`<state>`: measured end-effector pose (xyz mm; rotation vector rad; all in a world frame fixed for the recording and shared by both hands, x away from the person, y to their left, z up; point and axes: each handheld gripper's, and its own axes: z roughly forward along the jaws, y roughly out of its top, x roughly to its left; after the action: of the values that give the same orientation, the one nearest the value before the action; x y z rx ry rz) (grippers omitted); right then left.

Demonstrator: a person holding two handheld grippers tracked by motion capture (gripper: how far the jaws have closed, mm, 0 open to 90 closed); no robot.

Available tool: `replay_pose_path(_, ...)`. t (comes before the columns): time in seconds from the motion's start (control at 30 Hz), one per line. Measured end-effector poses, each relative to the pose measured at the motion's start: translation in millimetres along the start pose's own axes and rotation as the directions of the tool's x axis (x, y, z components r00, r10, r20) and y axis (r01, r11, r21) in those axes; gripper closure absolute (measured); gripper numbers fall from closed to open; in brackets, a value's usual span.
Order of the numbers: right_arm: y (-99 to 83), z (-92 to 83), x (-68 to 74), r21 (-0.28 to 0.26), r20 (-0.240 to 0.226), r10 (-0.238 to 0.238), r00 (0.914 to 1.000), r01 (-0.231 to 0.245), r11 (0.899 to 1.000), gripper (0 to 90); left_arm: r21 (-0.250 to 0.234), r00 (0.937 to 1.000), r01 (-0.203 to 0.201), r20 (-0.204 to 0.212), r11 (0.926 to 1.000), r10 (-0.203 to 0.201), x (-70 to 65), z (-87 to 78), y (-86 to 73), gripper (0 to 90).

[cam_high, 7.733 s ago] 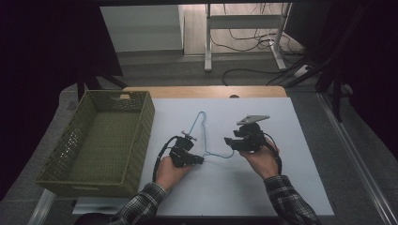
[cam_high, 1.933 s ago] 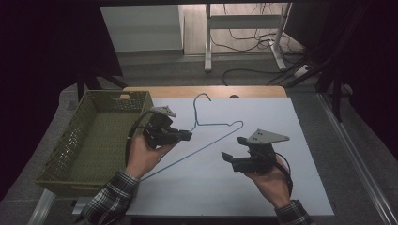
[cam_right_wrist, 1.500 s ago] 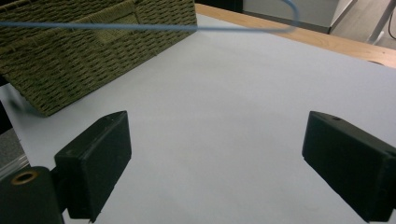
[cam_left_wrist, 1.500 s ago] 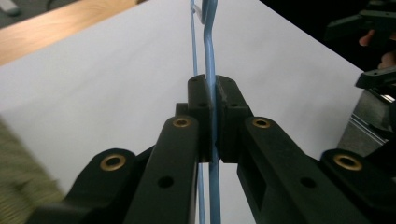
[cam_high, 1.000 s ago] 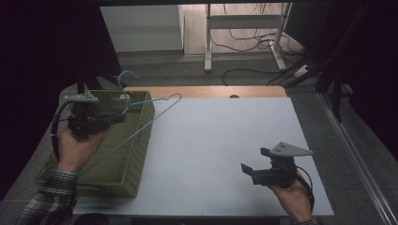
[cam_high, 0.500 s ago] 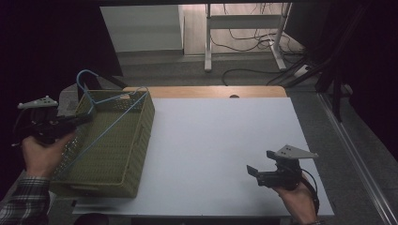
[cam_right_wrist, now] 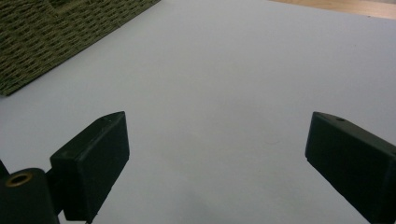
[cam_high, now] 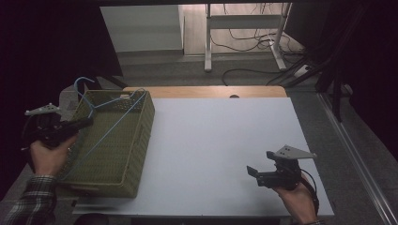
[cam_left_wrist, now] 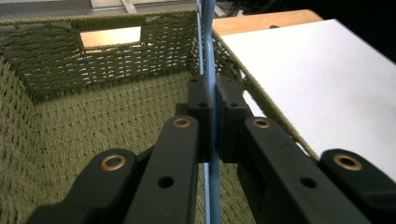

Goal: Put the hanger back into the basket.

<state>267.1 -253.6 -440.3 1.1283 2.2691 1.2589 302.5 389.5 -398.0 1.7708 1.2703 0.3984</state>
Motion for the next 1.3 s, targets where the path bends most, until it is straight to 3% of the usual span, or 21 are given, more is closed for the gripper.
replay_pose_path(0.1,-0.6,0.0,0.4,0.003,0.001,-0.004,1.0,0.004,1.0,6.0,0.03,1.0,-0.004,-0.009,0.9996,0.004,1.0,13.2,-3.3,87.0)
replay_pose_path(0.3,-2.5,1.0,-0.4,0.01,0.005,-0.008,1.0,0.008,1.0,6.0,0.079,0.9996,0.027,-0.01,0.9966,-0.026,12.7,32.5,-17.8,86.9)
replay_pose_path(0.47,-3.2,1.8,-0.1,0.015,0.008,-0.013,0.9999,0.013,1.0,6.0,0.155,0.9982,0.015,-0.059,0.9879,-0.006,20.4,42.3,-29.0,85.9)
replay_pose_path(0.5,-3.4,1.9,-0.2,0.015,0.01,-0.013,0.9999,0.013,1.0,5.9,0.151,0.9971,0.006,-0.076,0.9885,0.005,20.0,42.0,-30.2,83.4)
replay_pose_path(0.57,-3.8,1.6,-0.7,0.016,0.01,-0.014,0.9999,0.014,1.0,5.8,0.117,0.9962,0.009,-0.087,0.9931,0.001,18.4,37.9,-29.3,64.7)
replay_pose_path(0.67,-4.4,0.1,-1.4,0.011,0.018,-0.016,0.9997,0.016,1.0,5.8,0.093,0.9936,-0.011,-0.11,0.9956,0.022,11.3,29.9,-25.2,45.7)
replay_pose_path(0.83,-4.2,-3.9,-1.3,0.001,0.024,-0.022,0.9995,0.022,1.0,5.4,0.015,0.9991,-0.038,-0.017,0.9992,0.039,-11.2,16.0,-22.2,26.3)
replay_pose_path(0.97,-4.7,-8.4,-0.4,-0.002,0.02,-0.018,0.9996,0.018,1.0,4.3,-0.012,0.9972,-0.051,0.054,0.9986,0.051,-38.5,9.8,-23.5,15.6)
replay_pose_path(1.07,-5.8,-12.1,-0.3,-0.002,0.019,-0.015,0.9997,0.015,1.0,2.6,-0.032,0.987,-0.08,0.137,0.9963,0.084,-62.0,5.8,-27.1,10.7)
replay_pose_path(1.3,-11.2,-22.2,1.6,-0.001,0.03,-0.022,0.9993,0.022,1.0,1.6,-0.052,0.9653,-0.13,0.222,0.9901,0.138,-109.2,7.3,-42.9,4.0)
